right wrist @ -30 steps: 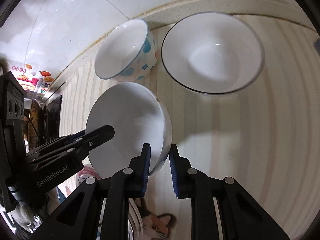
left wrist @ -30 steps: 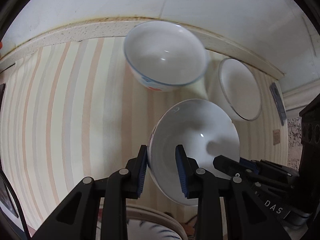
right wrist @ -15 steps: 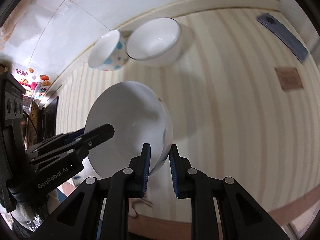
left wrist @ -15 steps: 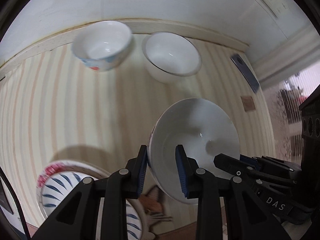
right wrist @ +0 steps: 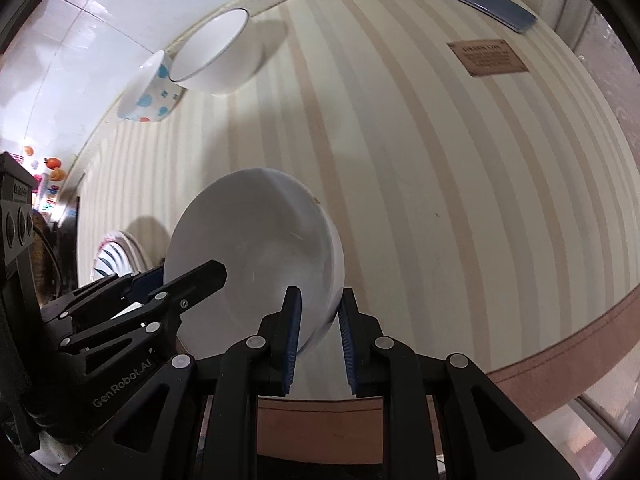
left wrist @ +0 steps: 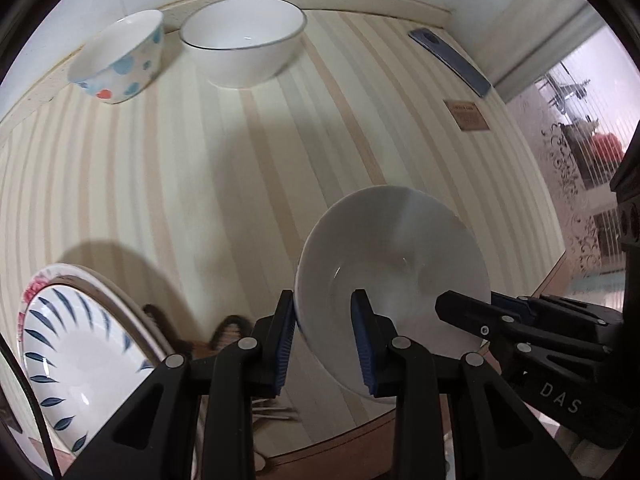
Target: Organize plates and bowls
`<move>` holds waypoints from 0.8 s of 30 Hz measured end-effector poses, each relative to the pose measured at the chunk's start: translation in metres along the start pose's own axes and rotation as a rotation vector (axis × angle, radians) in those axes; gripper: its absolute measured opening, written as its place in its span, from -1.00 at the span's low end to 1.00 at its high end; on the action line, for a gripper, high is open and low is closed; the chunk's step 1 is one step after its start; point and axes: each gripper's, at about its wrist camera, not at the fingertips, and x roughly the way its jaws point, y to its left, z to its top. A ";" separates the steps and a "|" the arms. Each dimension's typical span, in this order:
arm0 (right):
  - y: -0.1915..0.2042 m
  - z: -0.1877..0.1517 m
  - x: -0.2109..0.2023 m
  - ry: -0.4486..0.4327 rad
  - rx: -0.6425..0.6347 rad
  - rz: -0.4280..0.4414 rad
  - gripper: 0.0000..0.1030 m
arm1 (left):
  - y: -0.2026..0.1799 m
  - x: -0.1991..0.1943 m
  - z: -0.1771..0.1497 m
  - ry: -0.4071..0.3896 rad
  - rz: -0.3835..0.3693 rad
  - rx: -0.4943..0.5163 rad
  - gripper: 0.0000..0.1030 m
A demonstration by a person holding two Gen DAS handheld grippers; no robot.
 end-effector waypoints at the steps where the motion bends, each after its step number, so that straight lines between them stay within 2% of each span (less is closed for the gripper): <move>1: -0.003 -0.002 0.001 0.000 0.004 -0.001 -0.59 | -0.003 0.003 -0.001 0.002 0.005 0.003 -0.50; 17: -0.013 -0.013 0.004 0.012 0.006 0.002 -0.59 | -0.015 0.014 -0.002 0.034 0.043 0.036 -0.50; 23: -0.020 -0.010 0.003 0.041 0.043 0.045 -0.55 | -0.014 0.009 -0.001 0.035 0.037 0.028 -0.50; 24: -0.022 -0.009 0.001 0.045 0.053 0.064 -0.47 | -0.014 0.003 0.000 0.027 0.031 0.024 -0.50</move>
